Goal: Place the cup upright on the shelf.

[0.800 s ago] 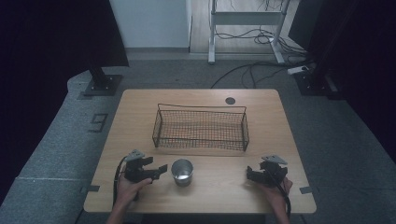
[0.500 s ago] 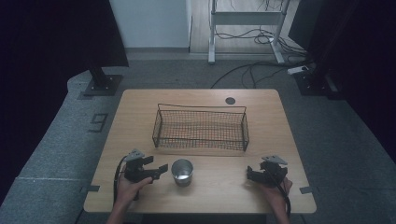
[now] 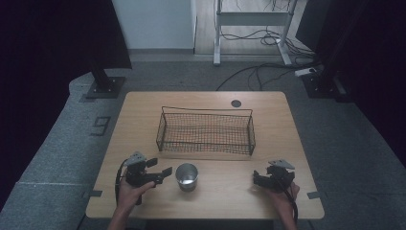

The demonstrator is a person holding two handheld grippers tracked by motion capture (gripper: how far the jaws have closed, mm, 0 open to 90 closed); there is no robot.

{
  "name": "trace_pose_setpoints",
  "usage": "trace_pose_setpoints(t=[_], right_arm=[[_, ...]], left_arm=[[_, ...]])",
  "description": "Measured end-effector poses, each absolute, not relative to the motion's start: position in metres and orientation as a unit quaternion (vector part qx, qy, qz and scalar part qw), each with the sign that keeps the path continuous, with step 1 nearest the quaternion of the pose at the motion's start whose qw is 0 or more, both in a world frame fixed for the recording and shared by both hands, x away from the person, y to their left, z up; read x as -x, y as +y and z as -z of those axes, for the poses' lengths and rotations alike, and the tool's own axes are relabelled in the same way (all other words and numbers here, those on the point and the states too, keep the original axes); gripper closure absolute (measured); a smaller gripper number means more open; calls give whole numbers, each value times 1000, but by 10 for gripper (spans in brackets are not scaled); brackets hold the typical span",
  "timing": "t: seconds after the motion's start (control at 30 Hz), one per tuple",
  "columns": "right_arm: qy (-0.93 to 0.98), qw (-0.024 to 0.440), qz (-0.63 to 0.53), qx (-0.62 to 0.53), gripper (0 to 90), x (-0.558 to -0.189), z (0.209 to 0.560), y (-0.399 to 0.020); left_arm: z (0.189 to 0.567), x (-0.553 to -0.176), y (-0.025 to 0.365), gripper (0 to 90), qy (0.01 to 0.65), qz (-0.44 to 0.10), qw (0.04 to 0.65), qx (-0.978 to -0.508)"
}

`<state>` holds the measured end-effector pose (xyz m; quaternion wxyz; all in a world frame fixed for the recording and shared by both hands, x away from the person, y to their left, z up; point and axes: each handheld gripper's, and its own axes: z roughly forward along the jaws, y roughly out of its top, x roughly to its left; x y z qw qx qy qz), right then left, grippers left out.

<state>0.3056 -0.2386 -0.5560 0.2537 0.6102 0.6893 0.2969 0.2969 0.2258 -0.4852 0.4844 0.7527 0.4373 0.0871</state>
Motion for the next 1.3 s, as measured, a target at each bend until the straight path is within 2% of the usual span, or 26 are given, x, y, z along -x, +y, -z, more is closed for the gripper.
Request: trace_pose_setpoints(t=[0.83, 1.3], right_arm=[[689, 254, -298, -609, 34, -305, 556, -239], [690, 254, -298, -609, 35, -305, 556, -239]], left_arm=[[473, -286, 206, 142, 408, -84, 494, -763], [475, -282, 184, 75, 392, -89, 480, -779]])
